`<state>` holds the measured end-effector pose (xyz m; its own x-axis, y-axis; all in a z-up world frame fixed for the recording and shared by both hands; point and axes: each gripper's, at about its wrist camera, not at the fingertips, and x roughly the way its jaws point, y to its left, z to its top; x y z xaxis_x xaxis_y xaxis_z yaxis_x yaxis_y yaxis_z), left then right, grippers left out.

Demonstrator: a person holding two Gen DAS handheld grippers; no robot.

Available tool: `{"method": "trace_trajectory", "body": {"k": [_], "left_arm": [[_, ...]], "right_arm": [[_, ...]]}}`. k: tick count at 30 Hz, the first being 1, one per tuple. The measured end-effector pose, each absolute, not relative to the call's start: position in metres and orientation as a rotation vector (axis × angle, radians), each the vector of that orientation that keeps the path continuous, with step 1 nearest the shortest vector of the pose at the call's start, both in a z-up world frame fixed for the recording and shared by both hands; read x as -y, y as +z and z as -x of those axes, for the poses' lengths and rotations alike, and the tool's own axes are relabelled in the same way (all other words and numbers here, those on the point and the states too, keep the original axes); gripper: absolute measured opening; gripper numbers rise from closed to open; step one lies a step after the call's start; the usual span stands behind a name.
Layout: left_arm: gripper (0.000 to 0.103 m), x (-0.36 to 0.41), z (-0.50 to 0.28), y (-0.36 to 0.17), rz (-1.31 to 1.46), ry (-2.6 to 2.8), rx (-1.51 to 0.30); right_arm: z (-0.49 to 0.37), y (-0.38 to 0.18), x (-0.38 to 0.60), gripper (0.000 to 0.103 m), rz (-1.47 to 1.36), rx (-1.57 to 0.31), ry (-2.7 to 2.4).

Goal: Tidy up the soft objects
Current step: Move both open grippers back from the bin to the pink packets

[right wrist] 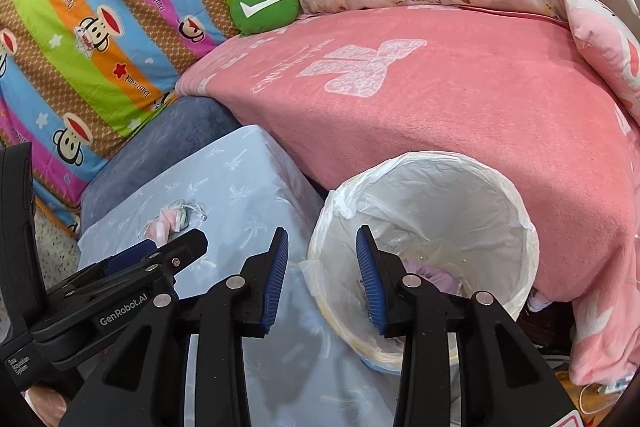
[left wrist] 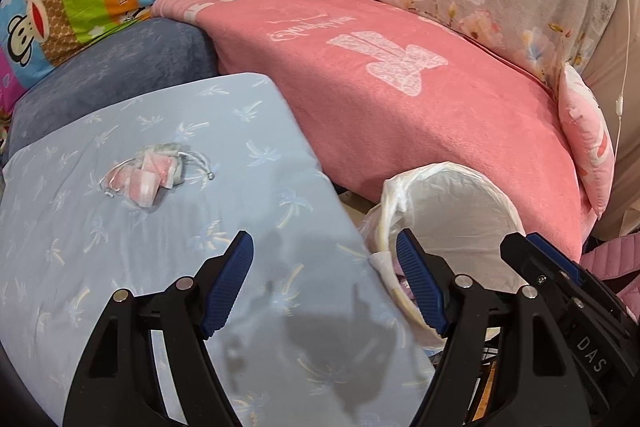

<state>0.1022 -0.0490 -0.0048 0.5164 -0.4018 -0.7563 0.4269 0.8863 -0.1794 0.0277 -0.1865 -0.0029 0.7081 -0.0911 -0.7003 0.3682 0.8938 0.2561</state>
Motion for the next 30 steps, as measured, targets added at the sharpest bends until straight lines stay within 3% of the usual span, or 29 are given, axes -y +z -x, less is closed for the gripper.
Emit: {"method": "trace_trajectory", "body": {"k": [30], "left_arm": [[0.077,-0.087,-0.149,-0.04,0.131,-0.257,-0.969]], "right_arm": [[-0.108,-0.032,0.073,0.041,-0.268,-0.855,-0.103]]}}
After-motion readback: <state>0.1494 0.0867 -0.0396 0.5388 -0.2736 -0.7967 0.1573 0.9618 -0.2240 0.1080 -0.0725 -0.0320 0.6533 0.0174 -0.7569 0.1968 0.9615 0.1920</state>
